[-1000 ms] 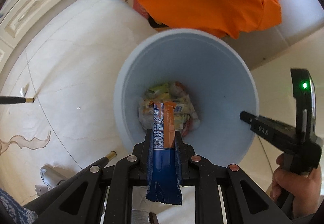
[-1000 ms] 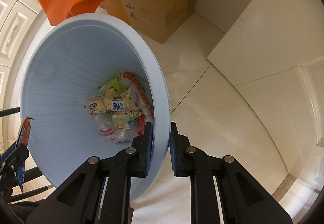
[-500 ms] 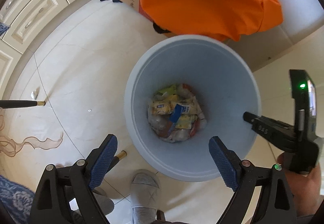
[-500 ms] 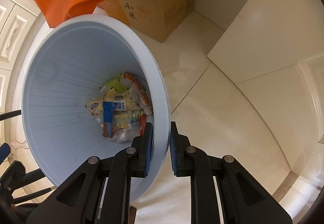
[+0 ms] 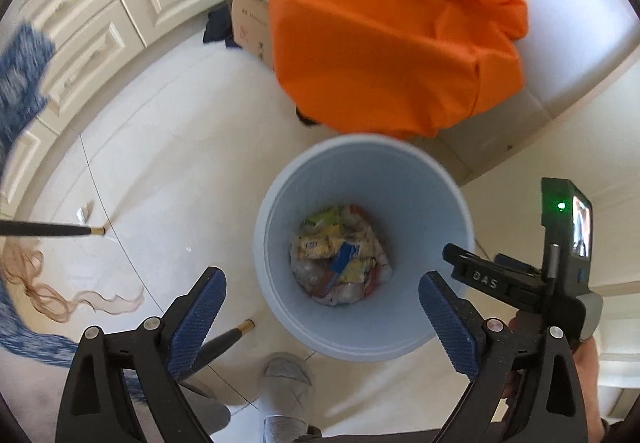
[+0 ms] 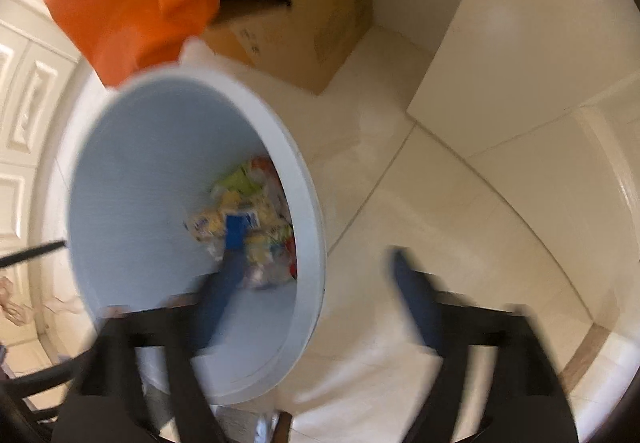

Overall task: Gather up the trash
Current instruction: 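Move both open tools from the bin back over the empty table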

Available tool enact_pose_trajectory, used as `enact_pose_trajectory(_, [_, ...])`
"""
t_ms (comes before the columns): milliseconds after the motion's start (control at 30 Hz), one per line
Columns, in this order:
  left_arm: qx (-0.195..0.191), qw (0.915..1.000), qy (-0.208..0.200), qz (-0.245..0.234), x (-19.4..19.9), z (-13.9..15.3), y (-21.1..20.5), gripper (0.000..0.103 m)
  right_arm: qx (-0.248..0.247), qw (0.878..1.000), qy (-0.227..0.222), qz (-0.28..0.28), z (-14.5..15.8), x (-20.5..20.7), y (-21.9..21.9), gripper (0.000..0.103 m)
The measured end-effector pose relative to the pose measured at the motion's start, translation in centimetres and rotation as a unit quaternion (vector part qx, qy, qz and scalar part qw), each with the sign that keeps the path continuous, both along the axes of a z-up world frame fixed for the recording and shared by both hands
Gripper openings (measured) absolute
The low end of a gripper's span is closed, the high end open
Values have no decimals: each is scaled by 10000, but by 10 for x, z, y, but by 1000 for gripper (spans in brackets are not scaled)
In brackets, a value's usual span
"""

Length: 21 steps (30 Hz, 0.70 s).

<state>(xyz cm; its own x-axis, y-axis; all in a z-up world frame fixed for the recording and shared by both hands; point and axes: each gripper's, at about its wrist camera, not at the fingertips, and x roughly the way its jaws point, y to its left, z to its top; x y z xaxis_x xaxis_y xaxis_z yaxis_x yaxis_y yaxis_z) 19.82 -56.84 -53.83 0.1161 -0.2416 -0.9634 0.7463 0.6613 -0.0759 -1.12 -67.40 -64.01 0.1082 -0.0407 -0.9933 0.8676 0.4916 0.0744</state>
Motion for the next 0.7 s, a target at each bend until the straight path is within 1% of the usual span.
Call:
enact_pose_trajectory(33, [-33, 10000, -45, -5, -2, 7, 0, 96, -41, 10000, -16, 35, 7, 0, 0, 94])
enact_pose_trajectory(100, [-194, 9998, -27, 60, -4, 25, 3, 96, -77, 9998, -124, 113, 24, -1, -2, 99])
enact_pose_trajectory(167, [-336, 9993, -92, 110, -7, 44, 9, 97, -167, 9995, -177, 219, 44, 0, -2, 103])
enact_pose_trajectory(200, [-401, 9990, -155, 104, -11, 55, 10, 99, -264, 9989, -242, 290, 61, 1, -1, 103])
enact_pose_trajectory(233, [-462, 9986, -225, 86, -15, 65, 12, 100, -307, 9985, -304, 323, 70, 2, 2, 103])
enact_pose_trajectory(300, [-592, 9975, -376, 47, -25, 90, 17, 102, -450, 9968, -469, 463, 103, 4, 7, 103])
enact_pose_trajectory(367, [-733, 9965, -393, 13, -34, 116, 22, 102, -588, 9948, -603, 577, 130, 6, 12, 103])
enact_pose_trajectory(533, [-1185, 9892, -864, -78, -67, 200, 52, 102, -995, 9866, -1038, 773, 217, 4, 37, 103])
enact_pose_trajectory(567, [-1278, 9871, -966, -68, -73, 218, 61, 102, -1129, 9835, -1153, 818, 241, 2, 46, 103])
enact_pose_trajectory(633, [-1531, 9816, -1139, -32, -86, 254, 82, 102, -1265, 9794, -1309, 875, 272, -1, 61, 103])
enact_pose_trajectory(667, [-1602, 9797, -1208, 0, -92, 266, 90, 102, -1347, 9770, -1383, 905, 289, -3, 67, 103])
enact_pose_trajectory(700, [-1691, 9766, -1329, 37, -99, 285, 105, 102, -1455, 9741, -1459, 935, 307, -5, 77, 103])
